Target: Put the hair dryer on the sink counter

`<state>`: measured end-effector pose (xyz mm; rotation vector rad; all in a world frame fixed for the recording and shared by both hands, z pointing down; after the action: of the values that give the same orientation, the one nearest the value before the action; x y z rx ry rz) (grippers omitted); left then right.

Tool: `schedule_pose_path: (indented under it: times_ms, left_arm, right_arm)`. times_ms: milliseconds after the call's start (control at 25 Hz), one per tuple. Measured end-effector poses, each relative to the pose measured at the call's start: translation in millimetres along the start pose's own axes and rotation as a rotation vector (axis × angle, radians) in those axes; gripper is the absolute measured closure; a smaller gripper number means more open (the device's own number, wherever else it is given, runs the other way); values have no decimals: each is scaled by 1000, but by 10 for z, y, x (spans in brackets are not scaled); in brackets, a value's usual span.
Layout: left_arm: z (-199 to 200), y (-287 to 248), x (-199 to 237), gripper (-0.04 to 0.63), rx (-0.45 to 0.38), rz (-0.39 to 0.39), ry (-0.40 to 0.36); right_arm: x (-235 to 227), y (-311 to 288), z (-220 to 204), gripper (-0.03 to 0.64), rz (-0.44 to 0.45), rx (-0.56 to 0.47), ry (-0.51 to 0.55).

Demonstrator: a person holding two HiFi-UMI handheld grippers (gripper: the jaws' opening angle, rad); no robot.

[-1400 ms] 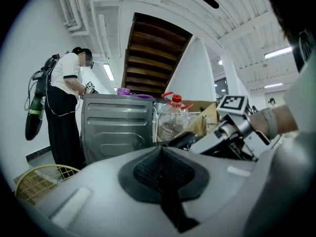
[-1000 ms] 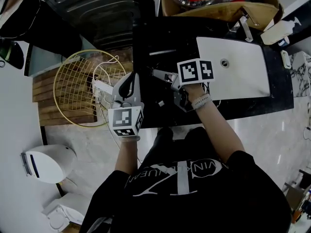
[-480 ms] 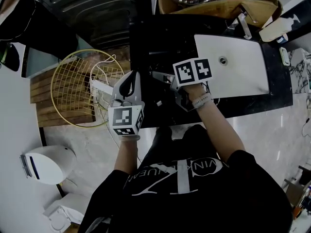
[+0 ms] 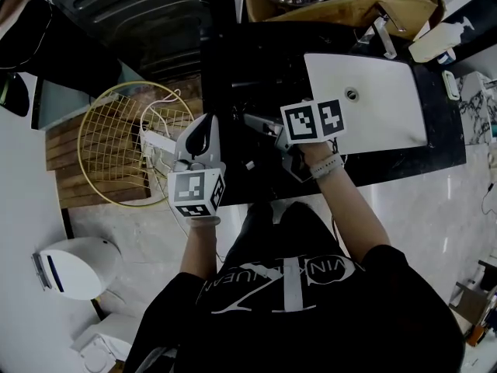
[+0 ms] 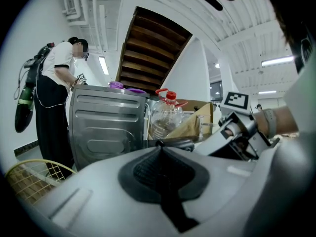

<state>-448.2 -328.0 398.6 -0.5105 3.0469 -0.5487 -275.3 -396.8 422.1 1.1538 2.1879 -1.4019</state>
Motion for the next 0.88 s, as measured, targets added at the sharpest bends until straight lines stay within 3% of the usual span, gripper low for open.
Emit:
schedule_pose_path:
  times_ms: [520,680,880]
  left_arm:
    - [110,229,-189,595,-45,46,-17]
    - [105,397,-248,595,-58,79,-11]
    - [83,606,-354,595,-77,115,15]
  right_arm:
    - [65,541,-224,571,-50,-198,168]
    - [133,713,-340,614,-85,-252,238]
    - [195,946,-487,614,-112,-314,332]
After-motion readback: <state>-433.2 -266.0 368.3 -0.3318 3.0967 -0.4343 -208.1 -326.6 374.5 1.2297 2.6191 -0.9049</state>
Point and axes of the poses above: the fingertips, and each gripper's own axes: y backward along the fingers, x to its left, z out of its top, the point moved 8 cm from there along y, backward along the fingers, and after that the axes turned 7 degrees about x, right-handed, at the moved point
